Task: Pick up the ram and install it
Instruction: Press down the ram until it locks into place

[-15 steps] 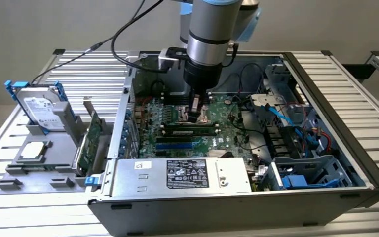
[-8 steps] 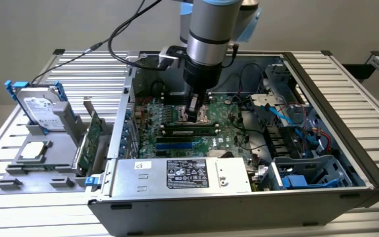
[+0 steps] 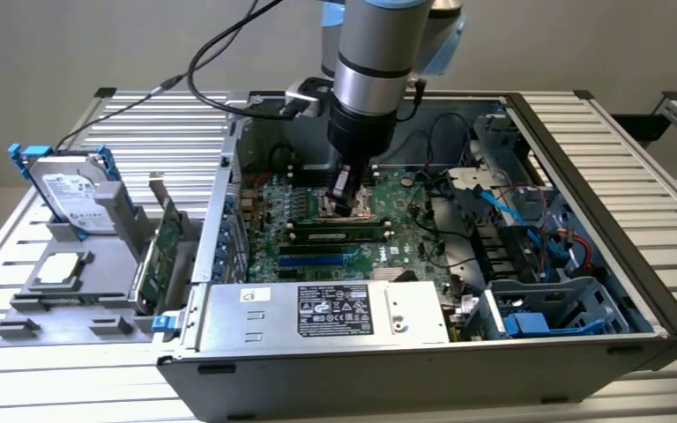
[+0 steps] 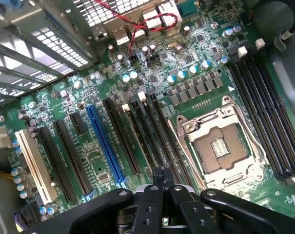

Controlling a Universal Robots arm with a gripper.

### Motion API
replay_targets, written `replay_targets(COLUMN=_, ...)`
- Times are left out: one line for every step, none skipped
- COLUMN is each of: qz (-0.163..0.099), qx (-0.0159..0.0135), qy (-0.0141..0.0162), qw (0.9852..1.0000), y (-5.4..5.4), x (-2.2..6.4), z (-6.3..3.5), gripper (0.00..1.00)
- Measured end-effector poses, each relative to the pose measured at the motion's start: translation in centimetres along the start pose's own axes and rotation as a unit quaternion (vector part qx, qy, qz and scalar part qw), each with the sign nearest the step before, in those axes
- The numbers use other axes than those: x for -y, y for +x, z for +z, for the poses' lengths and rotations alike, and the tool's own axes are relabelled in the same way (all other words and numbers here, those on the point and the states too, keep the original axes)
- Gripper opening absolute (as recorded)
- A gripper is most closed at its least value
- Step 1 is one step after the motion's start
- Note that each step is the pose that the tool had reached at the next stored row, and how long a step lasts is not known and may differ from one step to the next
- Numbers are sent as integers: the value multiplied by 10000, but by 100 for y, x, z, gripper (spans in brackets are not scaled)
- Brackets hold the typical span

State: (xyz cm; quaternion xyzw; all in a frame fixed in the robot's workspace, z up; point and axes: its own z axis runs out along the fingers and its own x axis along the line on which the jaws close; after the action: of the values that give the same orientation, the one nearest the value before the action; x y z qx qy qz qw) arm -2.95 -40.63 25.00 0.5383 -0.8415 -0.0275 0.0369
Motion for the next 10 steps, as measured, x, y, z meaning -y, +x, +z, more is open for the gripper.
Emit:
replay_targets(qz=62, qx=5, qy=-2, qw=10000, y=0, x=-1, z=-7, gripper=11)
replay_targets(qz=128, qx=11, qy=-4, qw=9999, y=1, x=-1, z=-15, gripper=11)
replay_targets(qz=185, qx=15, qy=-6, qw=9998, y=1, x=-2, z=-24, gripper=11)
replay_targets(qz=242, qx=21, qy=-8, qw=9997, y=1, x=-3, z=-32, gripper=11)
replay_targets(qz=299, qx=26, qy=-10, qw=9995, y=1, x=-3, z=-41, gripper=11)
replay_targets(qz=353, qx=30, qy=-11, qw=9994, y=2, x=-4, z=-48, gripper=11)
replay_targets(qz=404, qx=35, qy=-13, qw=9992, y=2, x=-5, z=-55, gripper=11)
replay_targets(qz=456, qx=39, qy=-15, qw=9989, y=2, x=-5, z=-63, gripper=11)
replay_targets(qz=505, qx=43, qy=-16, qw=9987, y=2, x=-6, z=-69, gripper=11)
replay_targets(qz=557, qx=47, qy=-18, qw=9984, y=3, x=-7, z=-77, gripper=11)
